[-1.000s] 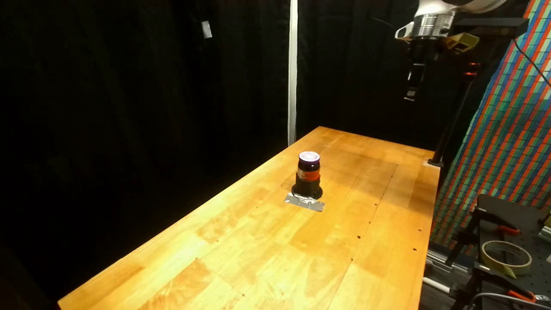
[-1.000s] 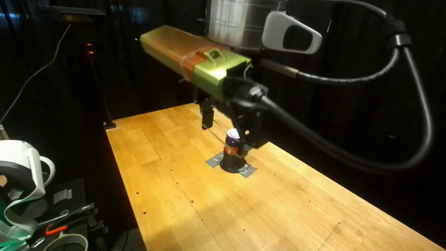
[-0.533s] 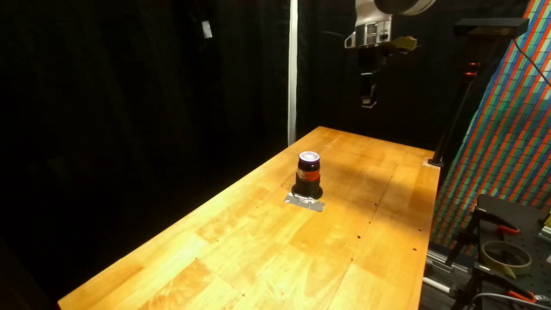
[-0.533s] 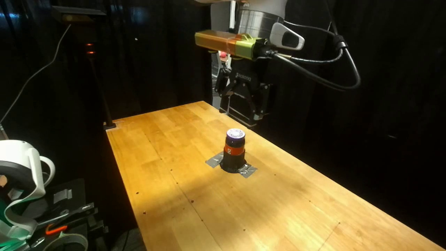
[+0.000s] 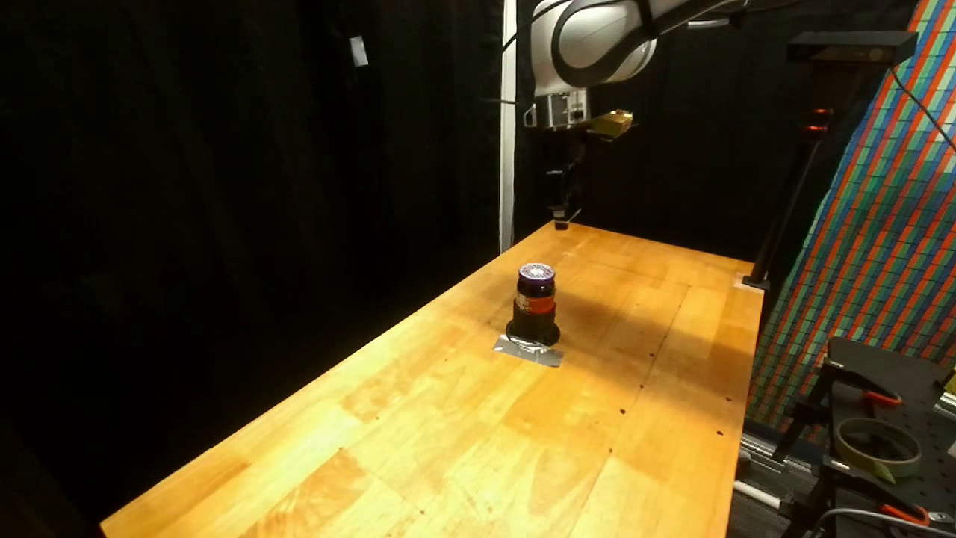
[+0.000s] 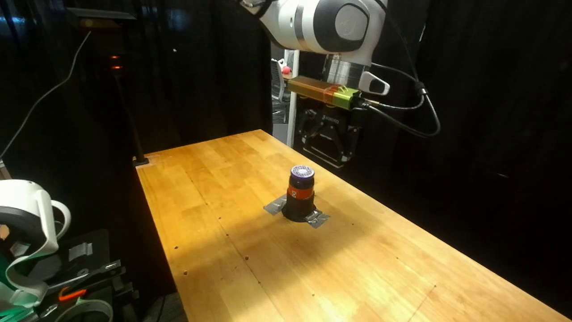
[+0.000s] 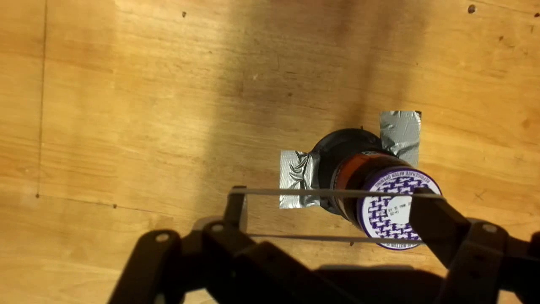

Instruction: Put the rubber band around the base of the cup

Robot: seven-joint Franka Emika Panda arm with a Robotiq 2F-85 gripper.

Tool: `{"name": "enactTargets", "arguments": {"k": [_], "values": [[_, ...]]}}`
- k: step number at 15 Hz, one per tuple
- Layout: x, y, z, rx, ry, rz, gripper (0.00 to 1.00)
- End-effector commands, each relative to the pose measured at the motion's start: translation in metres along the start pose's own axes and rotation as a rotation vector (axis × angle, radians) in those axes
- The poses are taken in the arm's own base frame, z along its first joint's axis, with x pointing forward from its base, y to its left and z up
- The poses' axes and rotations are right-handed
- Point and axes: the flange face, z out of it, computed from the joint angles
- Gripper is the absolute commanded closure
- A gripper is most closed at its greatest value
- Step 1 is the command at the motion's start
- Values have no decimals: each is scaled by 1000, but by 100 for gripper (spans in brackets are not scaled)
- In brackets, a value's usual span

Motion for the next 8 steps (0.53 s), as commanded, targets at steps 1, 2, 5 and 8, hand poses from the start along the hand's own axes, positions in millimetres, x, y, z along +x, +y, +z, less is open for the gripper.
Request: {"name": "enactTargets", "arguments": {"k": [1, 2, 5, 8], "values": [[44, -9, 10, -43, -23, -26, 0], [51, -12, 14, -45, -28, -36, 0], [71, -20, 25, -52, -46, -58, 0], [81, -27, 36, -23, -91, -77, 0]]}}
